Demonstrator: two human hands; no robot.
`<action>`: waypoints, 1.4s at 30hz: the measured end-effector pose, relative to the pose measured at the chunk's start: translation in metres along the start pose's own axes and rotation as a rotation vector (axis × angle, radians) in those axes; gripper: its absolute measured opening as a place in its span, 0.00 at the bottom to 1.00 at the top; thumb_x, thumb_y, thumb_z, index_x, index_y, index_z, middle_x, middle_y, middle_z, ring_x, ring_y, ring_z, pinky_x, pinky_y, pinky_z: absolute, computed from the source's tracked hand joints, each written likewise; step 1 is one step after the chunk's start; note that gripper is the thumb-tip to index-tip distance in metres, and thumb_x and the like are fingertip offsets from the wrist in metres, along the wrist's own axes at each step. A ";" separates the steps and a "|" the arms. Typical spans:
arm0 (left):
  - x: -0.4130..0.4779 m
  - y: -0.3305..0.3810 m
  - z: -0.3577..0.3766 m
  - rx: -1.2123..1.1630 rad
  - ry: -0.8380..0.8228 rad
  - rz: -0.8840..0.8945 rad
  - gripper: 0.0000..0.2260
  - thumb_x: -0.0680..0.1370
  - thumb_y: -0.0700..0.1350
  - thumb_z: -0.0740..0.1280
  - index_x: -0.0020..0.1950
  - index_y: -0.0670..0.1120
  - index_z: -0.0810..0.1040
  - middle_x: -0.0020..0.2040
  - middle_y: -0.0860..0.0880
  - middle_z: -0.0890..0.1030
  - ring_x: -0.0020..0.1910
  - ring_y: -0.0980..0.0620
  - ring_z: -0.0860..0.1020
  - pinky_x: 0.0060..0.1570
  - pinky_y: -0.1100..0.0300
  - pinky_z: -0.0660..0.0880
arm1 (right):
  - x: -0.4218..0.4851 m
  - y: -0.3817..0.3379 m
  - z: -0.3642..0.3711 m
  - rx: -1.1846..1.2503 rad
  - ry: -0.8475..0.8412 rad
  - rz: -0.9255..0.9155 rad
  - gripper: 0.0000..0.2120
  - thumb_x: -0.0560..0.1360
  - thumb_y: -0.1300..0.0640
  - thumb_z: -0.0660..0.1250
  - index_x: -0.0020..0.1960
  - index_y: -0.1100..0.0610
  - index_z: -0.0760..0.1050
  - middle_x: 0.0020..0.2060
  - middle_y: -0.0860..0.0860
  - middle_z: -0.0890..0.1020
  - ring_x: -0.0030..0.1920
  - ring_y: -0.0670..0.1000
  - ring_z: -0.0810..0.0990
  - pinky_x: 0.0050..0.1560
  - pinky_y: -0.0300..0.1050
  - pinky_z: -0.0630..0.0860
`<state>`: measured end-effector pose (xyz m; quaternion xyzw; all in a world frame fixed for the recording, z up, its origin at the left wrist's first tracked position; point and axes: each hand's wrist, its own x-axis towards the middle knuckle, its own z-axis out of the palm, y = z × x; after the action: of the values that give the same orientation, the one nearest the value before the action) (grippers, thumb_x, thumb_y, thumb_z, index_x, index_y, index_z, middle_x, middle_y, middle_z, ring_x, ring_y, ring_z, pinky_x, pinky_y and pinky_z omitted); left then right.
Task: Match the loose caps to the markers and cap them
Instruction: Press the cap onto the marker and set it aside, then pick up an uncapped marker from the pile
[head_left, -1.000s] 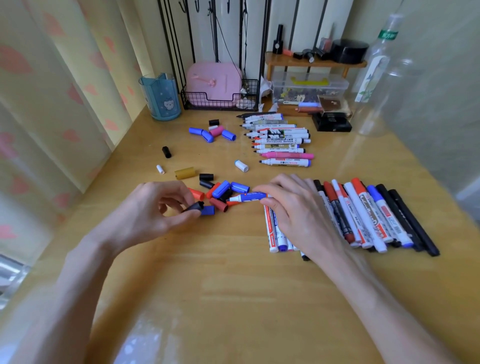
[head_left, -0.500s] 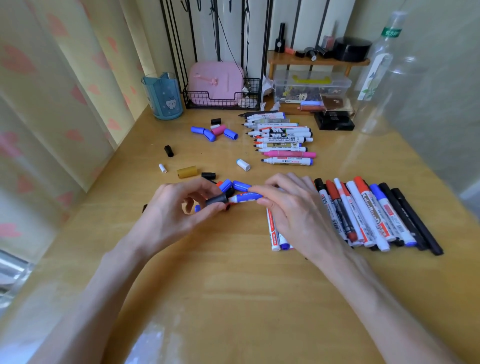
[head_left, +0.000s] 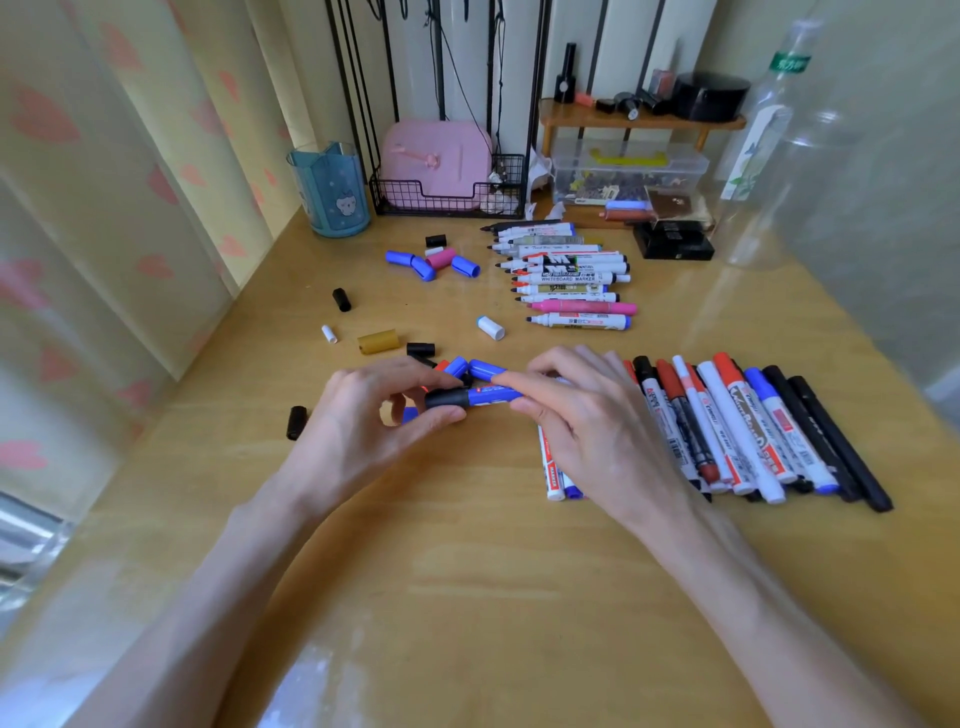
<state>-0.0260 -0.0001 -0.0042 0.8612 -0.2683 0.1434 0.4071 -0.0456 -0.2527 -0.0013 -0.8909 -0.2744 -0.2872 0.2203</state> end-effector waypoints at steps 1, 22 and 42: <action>0.000 0.000 0.002 -0.003 0.010 0.002 0.12 0.76 0.54 0.75 0.56 0.49 0.87 0.45 0.54 0.84 0.39 0.48 0.79 0.41 0.52 0.77 | 0.000 0.000 0.001 0.000 0.007 0.002 0.11 0.80 0.60 0.70 0.60 0.53 0.84 0.47 0.47 0.80 0.45 0.53 0.77 0.44 0.52 0.68; -0.006 -0.015 0.021 0.318 -0.093 0.061 0.13 0.76 0.57 0.73 0.56 0.52 0.84 0.55 0.53 0.76 0.55 0.50 0.73 0.54 0.55 0.76 | -0.005 0.017 0.003 -0.093 -0.097 0.133 0.11 0.78 0.63 0.72 0.57 0.51 0.83 0.45 0.46 0.81 0.46 0.53 0.77 0.48 0.51 0.68; 0.002 -0.018 -0.023 0.033 0.007 -0.175 0.08 0.76 0.48 0.78 0.50 0.50 0.81 0.45 0.54 0.85 0.44 0.56 0.84 0.38 0.61 0.74 | -0.004 0.012 0.001 -0.070 -0.029 0.150 0.12 0.80 0.60 0.70 0.62 0.51 0.83 0.47 0.46 0.81 0.48 0.52 0.78 0.48 0.54 0.70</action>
<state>-0.0147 0.0269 0.0001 0.8874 -0.1882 0.1146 0.4050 -0.0405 -0.2623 -0.0075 -0.9201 -0.1998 -0.2664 0.2061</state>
